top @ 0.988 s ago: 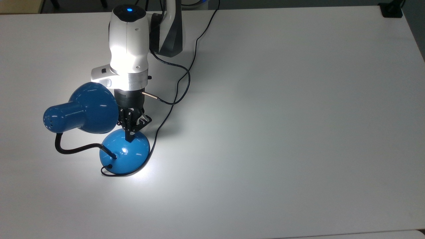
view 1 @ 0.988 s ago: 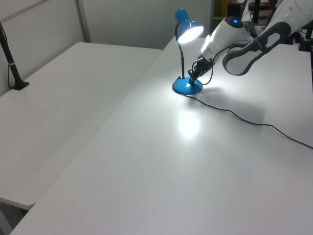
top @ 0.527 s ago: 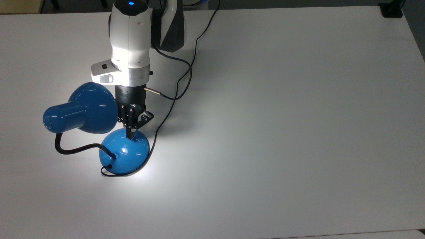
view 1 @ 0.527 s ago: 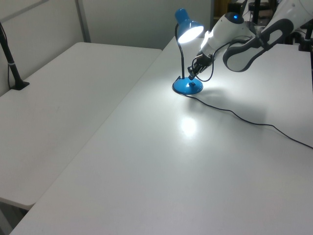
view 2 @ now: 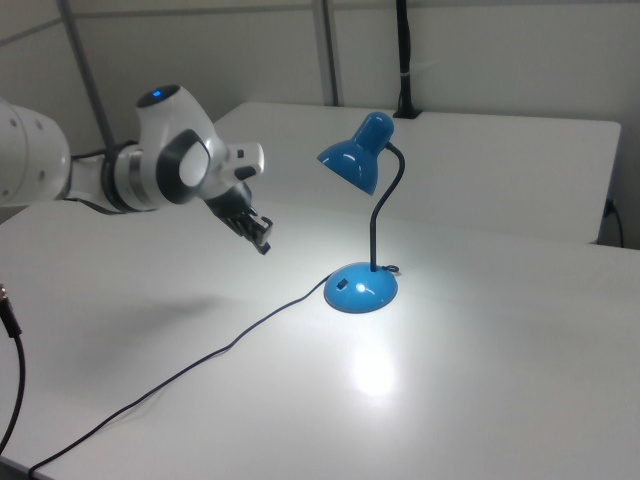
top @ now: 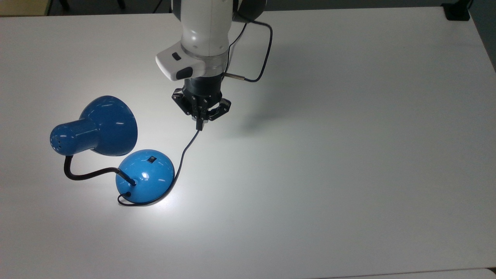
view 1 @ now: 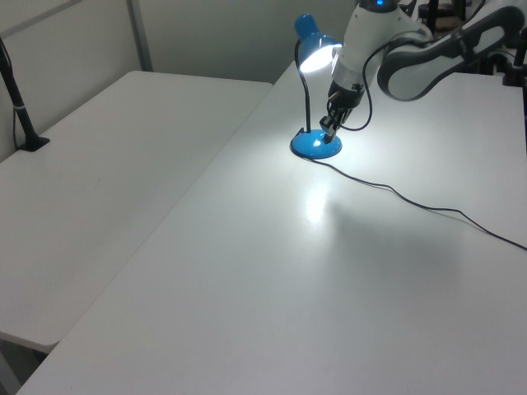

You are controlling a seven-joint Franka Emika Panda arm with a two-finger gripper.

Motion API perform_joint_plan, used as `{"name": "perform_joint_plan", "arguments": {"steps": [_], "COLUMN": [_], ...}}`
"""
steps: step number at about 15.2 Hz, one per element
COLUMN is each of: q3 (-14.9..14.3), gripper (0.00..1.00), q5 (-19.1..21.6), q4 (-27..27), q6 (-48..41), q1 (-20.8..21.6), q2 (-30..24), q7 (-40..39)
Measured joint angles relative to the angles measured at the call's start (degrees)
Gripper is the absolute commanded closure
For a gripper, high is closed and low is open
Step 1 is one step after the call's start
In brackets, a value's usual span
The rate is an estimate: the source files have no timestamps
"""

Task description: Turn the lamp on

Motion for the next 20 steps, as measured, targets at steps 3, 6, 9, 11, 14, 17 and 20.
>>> {"name": "perform_joint_plan", "arguments": {"steps": [3,6,9,11,14,17,20], "q3": [2.0,2.6,2.5,2.1,-0.5,-2.7,-3.2], "gripper": [1.00,1.00,0.97,0.84,0.27,0.00,0.00], "q5": [0.3,4.0,7.0,7.4,7.7,8.4,8.5], "q4": [0.1,1.9,7.4,9.6,10.7,12.0,12.2], "q6": [-6.4,-15.7,-28.8,-34.7,-41.3,-44.6,-44.7], "q1": [0.0,0.4,0.7,0.7,2.6,4.2,4.2], "q2": [-3.9,-6.8,-8.1,-9.6,-12.5,-13.9,-13.9], "q7": [-1.3,-8.8,-17.6,-22.0,-25.8,-26.5,-26.8]}}
